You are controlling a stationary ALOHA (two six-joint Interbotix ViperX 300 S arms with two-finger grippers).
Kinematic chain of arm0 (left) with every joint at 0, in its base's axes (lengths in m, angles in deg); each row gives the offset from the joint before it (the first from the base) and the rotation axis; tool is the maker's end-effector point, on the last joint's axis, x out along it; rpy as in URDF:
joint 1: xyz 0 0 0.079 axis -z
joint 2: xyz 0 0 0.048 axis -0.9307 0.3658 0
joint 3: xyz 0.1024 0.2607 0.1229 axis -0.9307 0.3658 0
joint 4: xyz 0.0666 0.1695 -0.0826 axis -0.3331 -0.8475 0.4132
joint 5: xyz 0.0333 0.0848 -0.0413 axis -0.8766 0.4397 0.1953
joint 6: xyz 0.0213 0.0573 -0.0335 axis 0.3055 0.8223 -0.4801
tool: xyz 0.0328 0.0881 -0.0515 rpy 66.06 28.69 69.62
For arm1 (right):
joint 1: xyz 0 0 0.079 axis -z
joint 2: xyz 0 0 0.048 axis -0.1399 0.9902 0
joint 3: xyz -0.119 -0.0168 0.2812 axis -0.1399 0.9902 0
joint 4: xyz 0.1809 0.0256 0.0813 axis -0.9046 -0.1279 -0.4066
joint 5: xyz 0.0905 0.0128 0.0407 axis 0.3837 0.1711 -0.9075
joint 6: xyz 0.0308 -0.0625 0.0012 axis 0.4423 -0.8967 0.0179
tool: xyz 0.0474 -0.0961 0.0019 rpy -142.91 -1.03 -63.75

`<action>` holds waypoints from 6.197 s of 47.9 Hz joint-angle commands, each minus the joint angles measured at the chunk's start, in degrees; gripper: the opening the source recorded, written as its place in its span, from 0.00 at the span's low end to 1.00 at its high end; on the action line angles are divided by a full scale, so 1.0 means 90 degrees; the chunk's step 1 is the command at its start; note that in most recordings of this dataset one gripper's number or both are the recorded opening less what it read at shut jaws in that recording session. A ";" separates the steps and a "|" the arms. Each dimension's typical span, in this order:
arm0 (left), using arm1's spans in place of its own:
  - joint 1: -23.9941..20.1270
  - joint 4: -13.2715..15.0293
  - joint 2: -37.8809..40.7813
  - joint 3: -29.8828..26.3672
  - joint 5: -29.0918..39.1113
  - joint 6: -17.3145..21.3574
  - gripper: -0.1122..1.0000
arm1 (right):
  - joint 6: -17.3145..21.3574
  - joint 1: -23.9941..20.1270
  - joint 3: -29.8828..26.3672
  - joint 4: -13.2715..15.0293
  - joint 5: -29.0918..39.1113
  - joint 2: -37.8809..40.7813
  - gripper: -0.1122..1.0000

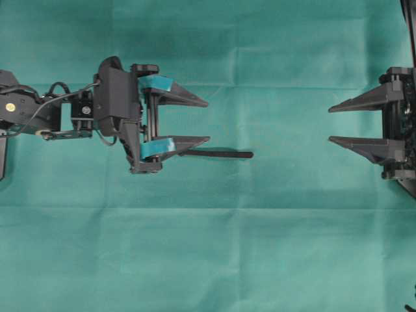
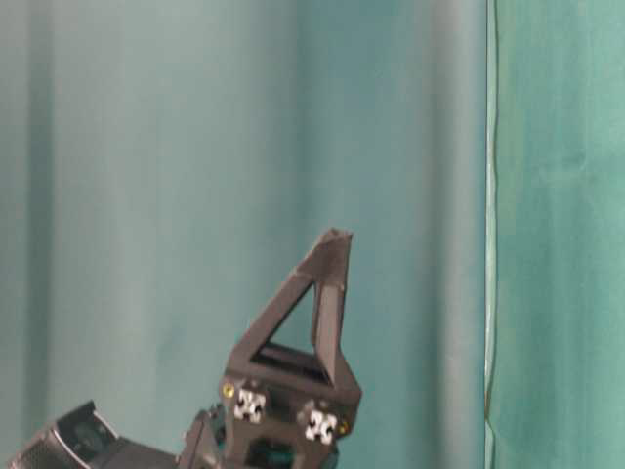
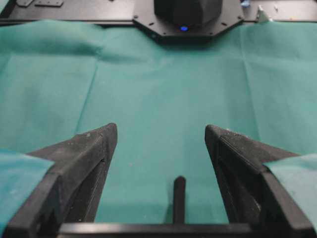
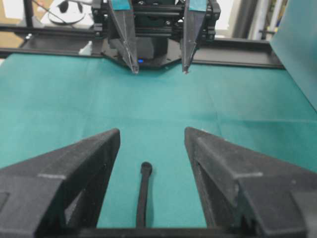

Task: Peel off the Velcro with your right arm.
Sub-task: 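Close the left gripper on the strip's left end, then lift the strip with the left gripper and tilt it upward, then move the open right gripper toward the strip's free upper end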

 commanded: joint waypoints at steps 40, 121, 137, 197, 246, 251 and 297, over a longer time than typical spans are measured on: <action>0.0010 0.0010 0.0605 -0.1504 0.4219 -0.0010 0.76 | -0.0010 0.0020 -0.0039 0.0068 -0.0234 0.0029 0.33; -0.0068 0.0010 0.2383 -0.2012 0.4346 0.0010 0.74 | 0.0000 0.0010 0.0078 0.0068 -0.0273 0.0000 0.33; -0.0068 0.0010 0.2256 -0.2002 0.4346 0.0010 0.32 | 0.0000 0.0010 0.0107 0.0068 -0.0273 0.0000 0.33; 0.0332 0.0020 -0.0117 -0.0859 0.2871 -0.0937 0.19 | -0.1689 0.0332 -0.0674 0.0195 -0.0205 0.0898 0.33; 0.0146 0.0029 -0.0654 0.0156 0.1016 -0.3682 0.19 | -0.4346 0.0439 -0.1406 0.0195 -0.2080 0.3340 0.33; 0.0146 0.0029 -0.0664 0.0166 0.1016 -0.3682 0.19 | -0.4346 0.0488 -0.1445 0.0195 -0.2109 0.3418 0.33; 0.0059 0.0049 -0.0664 0.0195 0.0967 -0.4014 0.19 | -0.4658 0.0605 -0.1895 0.0195 -0.2539 0.4199 0.33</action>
